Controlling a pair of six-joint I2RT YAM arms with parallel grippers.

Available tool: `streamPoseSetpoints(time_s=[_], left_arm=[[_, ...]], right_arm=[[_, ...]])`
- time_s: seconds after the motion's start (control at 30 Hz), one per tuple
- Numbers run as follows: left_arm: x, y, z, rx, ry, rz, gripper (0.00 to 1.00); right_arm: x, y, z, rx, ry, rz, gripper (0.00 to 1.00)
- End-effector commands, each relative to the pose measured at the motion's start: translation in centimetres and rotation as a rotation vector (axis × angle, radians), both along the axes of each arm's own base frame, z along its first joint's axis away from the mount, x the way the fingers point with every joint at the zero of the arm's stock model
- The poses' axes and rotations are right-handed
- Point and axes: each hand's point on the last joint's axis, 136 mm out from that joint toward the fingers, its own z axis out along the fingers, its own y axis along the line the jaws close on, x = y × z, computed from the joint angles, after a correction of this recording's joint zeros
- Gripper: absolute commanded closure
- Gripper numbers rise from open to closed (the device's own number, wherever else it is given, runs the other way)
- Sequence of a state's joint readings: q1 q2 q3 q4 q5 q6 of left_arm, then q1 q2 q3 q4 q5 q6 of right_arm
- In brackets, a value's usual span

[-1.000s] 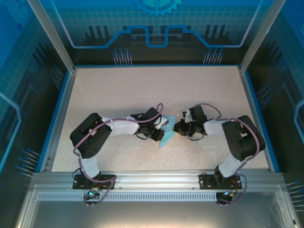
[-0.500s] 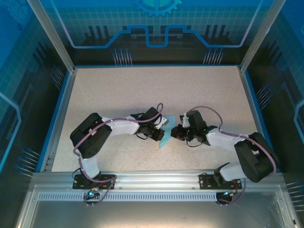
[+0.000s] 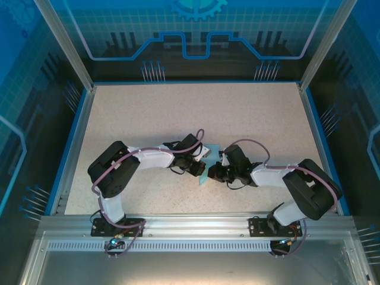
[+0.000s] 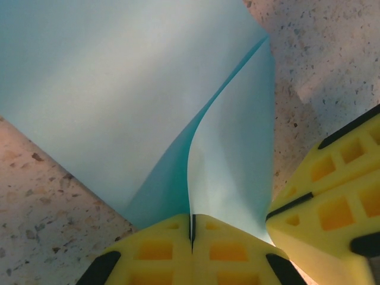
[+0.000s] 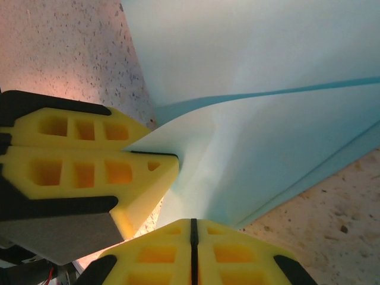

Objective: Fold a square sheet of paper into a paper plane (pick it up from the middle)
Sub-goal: Third fold the triangle at the center of the table.

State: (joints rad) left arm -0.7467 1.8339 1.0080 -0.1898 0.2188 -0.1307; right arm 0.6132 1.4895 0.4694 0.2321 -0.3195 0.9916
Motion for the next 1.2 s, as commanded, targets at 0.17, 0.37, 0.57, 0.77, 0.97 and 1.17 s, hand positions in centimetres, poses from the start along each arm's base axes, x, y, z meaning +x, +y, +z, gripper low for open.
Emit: streamPoseSetpoints(time_s=[0.17, 0.37, 0.57, 0.77, 0.97, 1.17], left_arm=[[-0.5, 0.2, -0.7, 0.017, 0.040, -0.023, 0.98], [-0.5, 0.2, -0.7, 0.018, 0.040, -0.022, 0.98], [-0.4, 0.1, -0.5, 0.015, 0.036, -0.025, 0.98], [-0.4, 0.1, -0.5, 0.010, 0.036, -0.024, 0.98], [-0.4, 0.0, -0.4, 0.006, 0.034, -0.024, 0.98], [-0.4, -0.1, -0.4, 0.006, 0.034, -0.026, 0.98]], right_arm=[[0.6, 0.7, -1.2, -0.008, -0.003, -0.008, 0.91], [0.2, 0.6, -0.6, -0.004, -0.014, 0.003, 0.90], [-0.2, 1.3, 1.1, 0.024, -0.054, 0.019, 0.90], [-0.7, 1.6, 0.2, 0.004, -0.036, 0.013, 0.90], [-0.9, 1.9, -1.1, 0.009, -0.018, 0.017, 0.90], [-1.1, 1.5, -2.3, -0.013, -0.005, 0.006, 0.90]])
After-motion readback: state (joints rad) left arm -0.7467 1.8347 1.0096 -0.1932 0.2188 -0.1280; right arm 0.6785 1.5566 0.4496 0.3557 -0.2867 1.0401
